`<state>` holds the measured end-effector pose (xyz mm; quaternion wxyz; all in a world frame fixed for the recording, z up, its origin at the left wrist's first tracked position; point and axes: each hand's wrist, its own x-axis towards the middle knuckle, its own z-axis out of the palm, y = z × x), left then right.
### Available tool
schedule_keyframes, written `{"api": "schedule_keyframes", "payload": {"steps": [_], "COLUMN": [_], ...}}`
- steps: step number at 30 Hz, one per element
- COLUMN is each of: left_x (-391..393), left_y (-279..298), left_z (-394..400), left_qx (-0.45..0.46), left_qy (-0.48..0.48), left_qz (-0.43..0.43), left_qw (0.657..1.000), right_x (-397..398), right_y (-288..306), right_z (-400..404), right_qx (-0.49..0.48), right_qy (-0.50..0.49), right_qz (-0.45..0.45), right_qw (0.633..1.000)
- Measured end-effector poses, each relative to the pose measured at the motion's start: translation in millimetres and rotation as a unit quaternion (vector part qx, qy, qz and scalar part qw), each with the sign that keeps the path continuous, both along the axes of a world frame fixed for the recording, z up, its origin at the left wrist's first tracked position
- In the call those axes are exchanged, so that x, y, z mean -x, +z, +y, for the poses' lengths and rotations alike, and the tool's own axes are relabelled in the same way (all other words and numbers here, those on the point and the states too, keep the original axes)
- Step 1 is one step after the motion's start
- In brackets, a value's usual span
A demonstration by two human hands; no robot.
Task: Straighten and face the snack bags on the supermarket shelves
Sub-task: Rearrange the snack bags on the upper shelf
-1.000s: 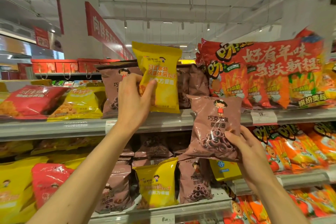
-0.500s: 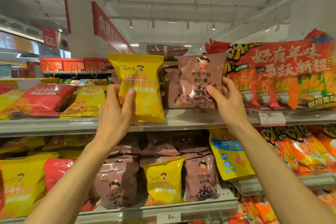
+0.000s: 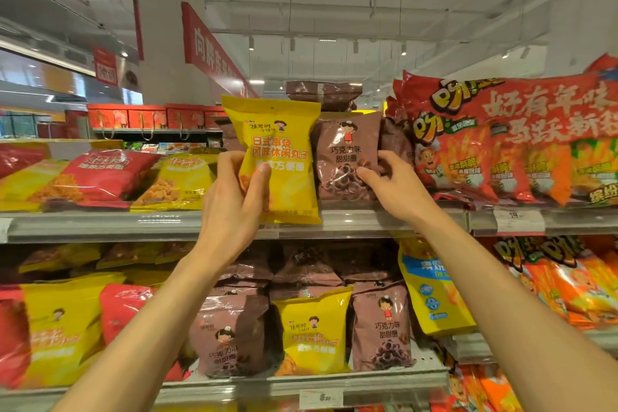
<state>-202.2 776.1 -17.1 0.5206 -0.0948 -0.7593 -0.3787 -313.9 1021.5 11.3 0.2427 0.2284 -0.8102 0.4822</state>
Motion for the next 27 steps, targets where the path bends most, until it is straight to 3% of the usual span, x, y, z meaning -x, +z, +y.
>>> {"api": "schedule_keyframes", "payload": {"steps": [9,14,22,27], "left_x": [4.5,3.2,-12.2,-39.0], "left_y": [-0.8,-4.0,-23.1,-55.1], "left_z": [-0.5,0.5,4.9,0.7], "left_qx": [-0.022,-0.072,-0.148,-0.174], "left_qy": [-0.022,-0.069,-0.144,-0.143], "left_qz": [-0.019,-0.031,-0.038,-0.051], "left_qw": [0.999,0.994,0.978,0.973], "right_x": [-7.8,-11.3,-44.3,-75.8], "right_y": [-6.3,-10.8,-33.9,-87.1], "right_z": [1.5,8.7,19.8,24.8], "right_qx": [-0.082,-0.084,0.131,0.183], "right_qy": [-0.028,-0.019,-0.023,0.064], "right_qz": [0.054,0.021,0.042,-0.041], "right_qw": [0.995,0.996,0.99,0.98]}}
